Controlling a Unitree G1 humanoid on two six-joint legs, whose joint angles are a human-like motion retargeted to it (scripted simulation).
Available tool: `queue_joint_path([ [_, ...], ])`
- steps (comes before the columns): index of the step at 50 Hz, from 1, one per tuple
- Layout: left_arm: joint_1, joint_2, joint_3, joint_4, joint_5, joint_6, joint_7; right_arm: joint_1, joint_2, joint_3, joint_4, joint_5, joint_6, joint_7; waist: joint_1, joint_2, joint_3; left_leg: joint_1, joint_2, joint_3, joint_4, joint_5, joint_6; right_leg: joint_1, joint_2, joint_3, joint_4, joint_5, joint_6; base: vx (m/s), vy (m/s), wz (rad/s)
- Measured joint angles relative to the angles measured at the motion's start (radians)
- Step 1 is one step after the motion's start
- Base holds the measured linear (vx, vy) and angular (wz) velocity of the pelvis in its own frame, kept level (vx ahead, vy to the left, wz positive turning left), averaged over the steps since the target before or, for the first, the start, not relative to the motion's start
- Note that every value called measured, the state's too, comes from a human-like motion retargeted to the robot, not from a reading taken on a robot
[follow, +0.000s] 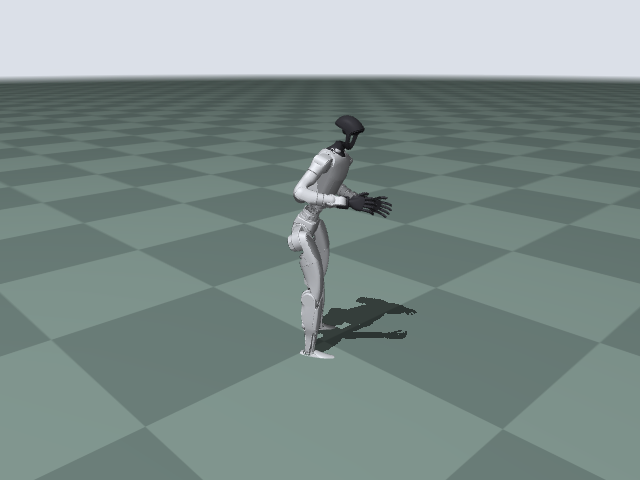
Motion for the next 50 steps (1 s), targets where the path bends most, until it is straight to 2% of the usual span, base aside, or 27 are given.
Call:
queue_joint_path([
  [8, 0.017, -0.040, 0.003, -0.008, -0.103, 0.008, 0.044, 0.023, 0.059, -0.002, 0.013, 0.035, 0.004, -0.081, 0.008, -0.012, 0.021, 0.047, -0.012, 0.014, 0.004, -0.013, 0.019, 0.011, -0.007, 0.025, 0.061, -0.038, 0.003, 0.00, 0.00, 0.00],
  [16, 0.016, 0.032, -0.100, 0.021, -0.064, 0.033, 0.011, -0.104, 0.128, 0.115, 0.094, -0.008, 0.017, -0.095, 0.019, -0.018, 0.001, 0.079, -0.029, 0.036, 0.005, -0.037, 0.042, 0.003, -0.019, 0.046, 0.135, -0.081, 0.009, 0.00, 0.00, 0.00],
  [23, -0.075, 0.187, -0.351, 0.131, 0.007, 0.079, -0.127, -0.374, 0.185, 0.317, 0.313, -0.017, 0.040, -0.032, 0.039, -0.019, -0.055, 0.100, -0.036, 0.056, 0.005, -0.066, 0.044, 0.019, -0.023, 0.054, 0.139, -0.086, 0.024, 0.04, 0.04, -0.02],
  [27, -0.197, 0.272, -0.539, 0.299, 0.028, 0.092, -0.226, -0.556, 0.221, 0.427, 0.453, -0.029, 0.038, -0.008, 0.062, -0.013, -0.099, 0.105, -0.038, 0.063, 0.004, -0.081, 0.039, 0.036, -0.025, 0.053, 0.117, -0.076, 0.031, 0.07, 0.07, 0.03],
  [30, -0.324, 0.331, -0.646, 0.429, 0.050, 0.071, -0.278, -0.677, 0.233, 0.482, 0.525, -0.053, 0.024, -0.002, 0.080, -0.005, -0.131, 0.106, -0.040, 0.065, 0.004, -0.091, 0.033, 0.048, -0.029, 0.047, 0.100, -0.069, 0.032, 0.07, 0.08, 0.11],
  [36, -0.581, 0.396, -0.801, 0.521, 0.122, 0.024, -0.329, -0.886, 0.203, 0.570, 0.604, -0.138, 0.012, 0.040, 0.112, 0.003, -0.181, 0.098, -0.046, 0.056, 0.003, -0.106, 0.021, 0.063, -0.040, 0.029, 0.077, -0.063, 0.023, 0.05, 0.07, 0.20],
  [40, -0.750, 0.386, -0.879, 0.600, 0.148, 0.021, -0.359, -1.002, 0.188, 0.644, 0.680, -0.164, 0.025, 0.129, 0.129, 0.003, -0.201, 0.089, -0.048, 0.046, 0.002, -0.111, 0.011, 0.067, -0.045, 0.018, 0.071, -0.062, 0.013, 0.04, 0.04, 0.22],
  [44, -0.888, 0.319, -0.935, 0.708, 0.145, 0.032, -0.398, -1.079, 0.208, 0.714, 0.821, -0.144, 0.058, 0.259, 0.145, 0.000, -0.206, 0.080, -0.048, 0.035, 0.001, -0.112, 0.000, 0.065, -0.049, 0.005, 0.071, -0.065, 0.005, 0.02, 0.01, 0.14],
  [50, -0.987, 0.176, -0.926, 0.844, 0.120, 0.038, -0.386, -1.115, 0.277, 0.758, 1.056, -0.088, 0.102, 0.396, 0.163, -0.002, -0.196, 0.069, -0.044, 0.027, 0.001, -0.107, -0.013, 0.062, -0.049, -0.012, 0.069, -0.065, -0.003, 0.00, 0.00, 0.00],
])
